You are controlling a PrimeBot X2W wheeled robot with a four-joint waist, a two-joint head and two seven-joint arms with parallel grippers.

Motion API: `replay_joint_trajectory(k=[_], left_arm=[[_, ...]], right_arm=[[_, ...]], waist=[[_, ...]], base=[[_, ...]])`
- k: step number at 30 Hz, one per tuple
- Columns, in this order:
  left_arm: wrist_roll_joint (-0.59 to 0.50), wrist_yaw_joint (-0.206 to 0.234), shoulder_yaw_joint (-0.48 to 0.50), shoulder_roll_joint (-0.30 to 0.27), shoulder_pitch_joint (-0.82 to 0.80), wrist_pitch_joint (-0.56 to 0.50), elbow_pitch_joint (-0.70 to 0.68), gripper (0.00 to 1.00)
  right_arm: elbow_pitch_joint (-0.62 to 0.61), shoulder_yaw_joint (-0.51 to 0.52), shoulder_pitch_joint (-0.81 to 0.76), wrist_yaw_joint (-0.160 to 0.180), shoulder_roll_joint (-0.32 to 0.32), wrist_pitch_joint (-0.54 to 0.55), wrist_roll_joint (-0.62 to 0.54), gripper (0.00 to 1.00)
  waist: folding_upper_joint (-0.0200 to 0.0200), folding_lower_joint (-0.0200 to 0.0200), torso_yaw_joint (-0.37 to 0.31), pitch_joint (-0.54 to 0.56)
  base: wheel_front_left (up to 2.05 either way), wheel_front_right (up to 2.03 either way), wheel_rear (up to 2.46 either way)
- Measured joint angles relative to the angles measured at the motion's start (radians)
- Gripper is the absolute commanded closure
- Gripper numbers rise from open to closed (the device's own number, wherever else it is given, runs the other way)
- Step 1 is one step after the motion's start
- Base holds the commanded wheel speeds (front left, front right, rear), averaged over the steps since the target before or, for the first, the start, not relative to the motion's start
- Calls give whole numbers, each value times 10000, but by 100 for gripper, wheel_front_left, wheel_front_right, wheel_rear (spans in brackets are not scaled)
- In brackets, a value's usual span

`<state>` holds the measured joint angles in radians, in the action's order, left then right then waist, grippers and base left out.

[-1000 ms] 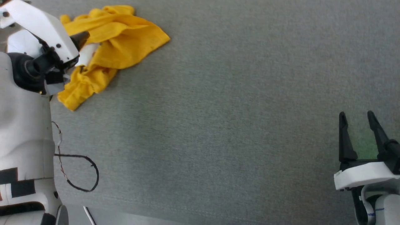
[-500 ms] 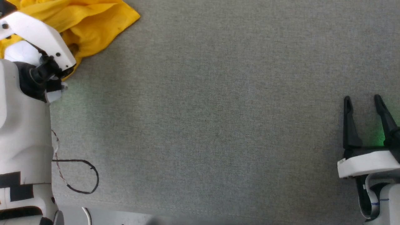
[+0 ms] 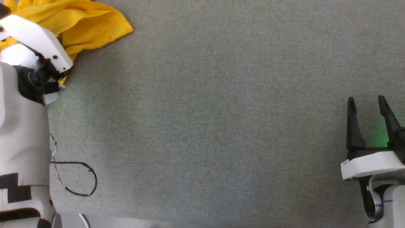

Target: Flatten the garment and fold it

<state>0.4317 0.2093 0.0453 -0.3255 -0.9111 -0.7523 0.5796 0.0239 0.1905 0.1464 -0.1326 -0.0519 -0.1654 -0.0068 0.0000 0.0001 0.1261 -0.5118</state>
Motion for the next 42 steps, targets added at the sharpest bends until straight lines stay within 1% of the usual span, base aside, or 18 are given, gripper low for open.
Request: replay_joint_trajectory(k=[6,15,19,22,25,27,32,34,37,42], left_arm=[[19,-414,-111,-105,-10,426,-182,100],[73,-863,-282,-286,-226,909,-961,100],[69,-1028,-433,-324,-271,986,-1195,100],[69,-1049,-537,-316,-352,972,-1402,100],[75,-1239,-715,-251,-409,955,-1668,100],[128,-1379,-859,-127,-430,918,-1852,100],[263,-1486,-1179,401,-616,1028,-2418,100],[293,-1593,-1363,598,-637,1020,-2617,100],[349,-1605,-1636,911,-637,1012,-3037,100],[489,-1682,-2234,1597,-517,884,-3841,100]], right_arm=[[424,-35,-4,0,0,-209,190,0],[1235,-92,-94,-2,0,-570,635,0],[1578,-111,-193,0,0,-715,790,0],[1831,-107,-319,0,0,-790,940,0],[2042,-115,-415,-2,-2,-834,1057,0],[2167,-105,-546,0,0,-848,1095,0],[2320,-56,-845,0,-2,-909,1156,0],[2368,-42,-938,0,-2,-915,1197,0],[2359,-56,-1008,0,-2,-917,1241,0],[2328,-79,-1130,0,-2,-917,1327,0]], waist=[[0,0,-29,537],[0,-1,-150,1557],[0,-1,-246,2046],[0,-2,-337,2429],[0,-2,-444,2815],[0,-3,-524,3072],[0,-3,-770,3659],[0,-3,-888,3855],[0,-3,-1091,4094],[0,-2,-1410,4406]], base=[[0,0,0],[0,0,0],[0,0,0],[0,0,0],[0,0,0],[0,0,0],[0,0,0],[0,0,0],[0,0,0],[0,0,0]])
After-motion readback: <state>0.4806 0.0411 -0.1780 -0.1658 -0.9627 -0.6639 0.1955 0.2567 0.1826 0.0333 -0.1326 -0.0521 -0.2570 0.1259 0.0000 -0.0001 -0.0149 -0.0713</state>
